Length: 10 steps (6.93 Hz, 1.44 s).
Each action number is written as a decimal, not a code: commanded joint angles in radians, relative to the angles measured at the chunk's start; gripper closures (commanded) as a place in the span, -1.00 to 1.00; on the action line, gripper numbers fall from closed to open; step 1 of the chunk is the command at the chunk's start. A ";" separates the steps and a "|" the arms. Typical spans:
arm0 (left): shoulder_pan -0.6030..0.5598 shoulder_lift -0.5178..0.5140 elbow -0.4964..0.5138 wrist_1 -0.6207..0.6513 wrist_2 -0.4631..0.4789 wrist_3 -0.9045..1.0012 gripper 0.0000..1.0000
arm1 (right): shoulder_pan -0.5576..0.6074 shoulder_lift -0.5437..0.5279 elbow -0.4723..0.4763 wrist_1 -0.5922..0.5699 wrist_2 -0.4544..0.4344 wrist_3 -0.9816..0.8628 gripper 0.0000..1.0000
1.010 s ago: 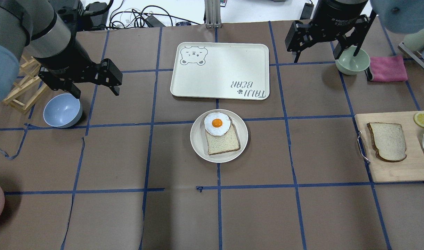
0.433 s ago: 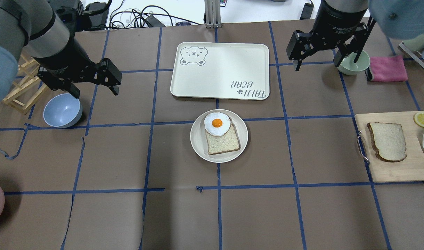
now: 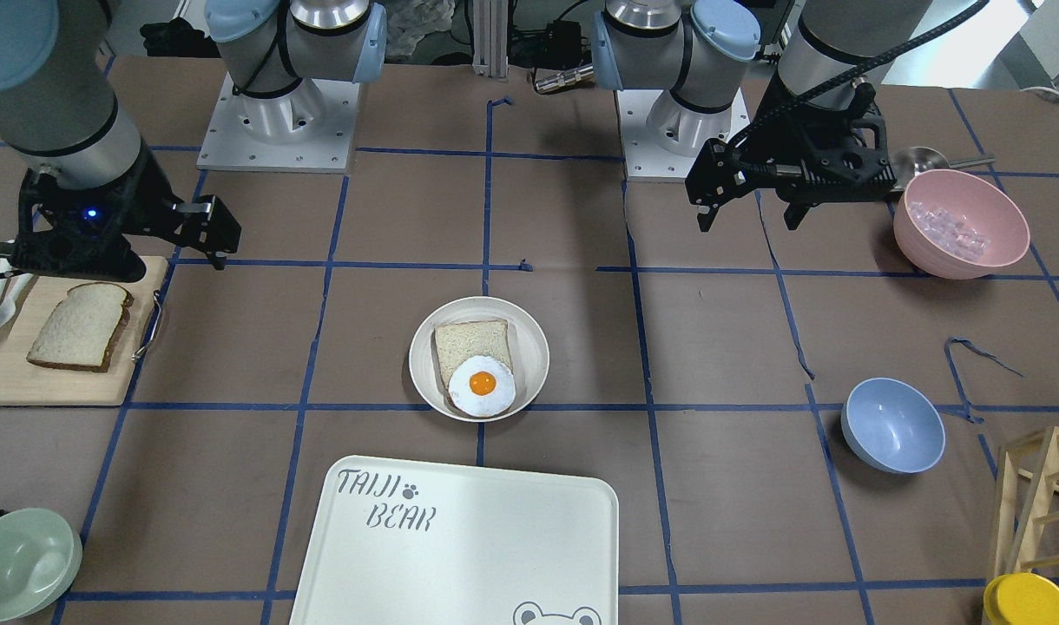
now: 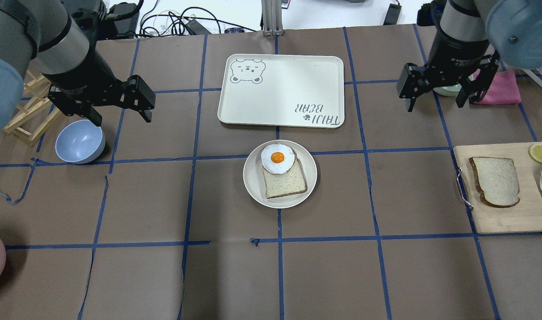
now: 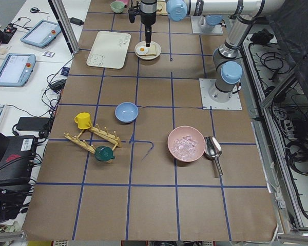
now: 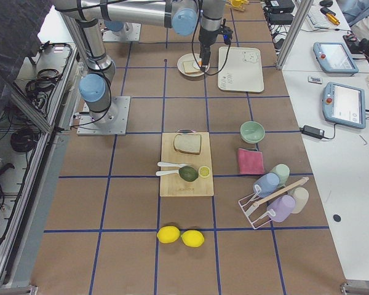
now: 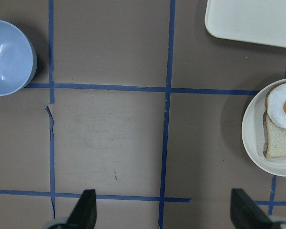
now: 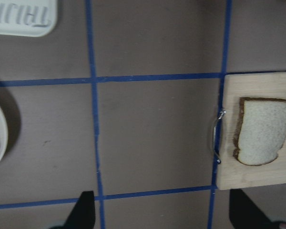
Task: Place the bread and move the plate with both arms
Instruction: 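Lower the right gripper and grasp the bread slice on the cutting board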
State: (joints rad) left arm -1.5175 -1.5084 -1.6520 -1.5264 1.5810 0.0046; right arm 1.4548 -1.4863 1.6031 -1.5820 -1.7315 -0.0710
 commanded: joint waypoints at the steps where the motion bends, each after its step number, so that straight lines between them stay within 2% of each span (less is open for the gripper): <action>1: 0.000 0.000 0.000 0.005 -0.001 0.000 -1.00 | -0.130 0.006 0.145 -0.196 -0.125 -0.120 -0.97; 2: -0.001 0.002 0.000 -0.003 0.001 0.000 -1.00 | -0.216 0.015 0.258 -0.355 -0.119 -0.192 -0.98; 4: -0.001 0.000 -0.002 -0.003 -0.001 0.000 -1.00 | -0.260 0.043 0.535 -0.810 -0.123 -0.265 -0.98; 5: -0.003 0.000 -0.002 -0.002 -0.001 0.000 -1.00 | -0.261 0.079 0.582 -0.919 -0.122 -0.282 -0.95; 8: -0.003 0.000 -0.015 0.003 -0.001 0.000 -1.00 | -0.287 0.156 0.580 -0.944 -0.141 -0.332 -0.41; 10: 0.000 0.002 -0.014 0.009 -0.001 0.000 -1.00 | -0.289 0.170 0.580 -0.960 -0.171 -0.351 -0.23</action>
State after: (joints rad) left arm -1.5195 -1.5095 -1.6675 -1.5198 1.5787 0.0046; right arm 1.1685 -1.3245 2.1824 -2.5343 -1.8894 -0.4120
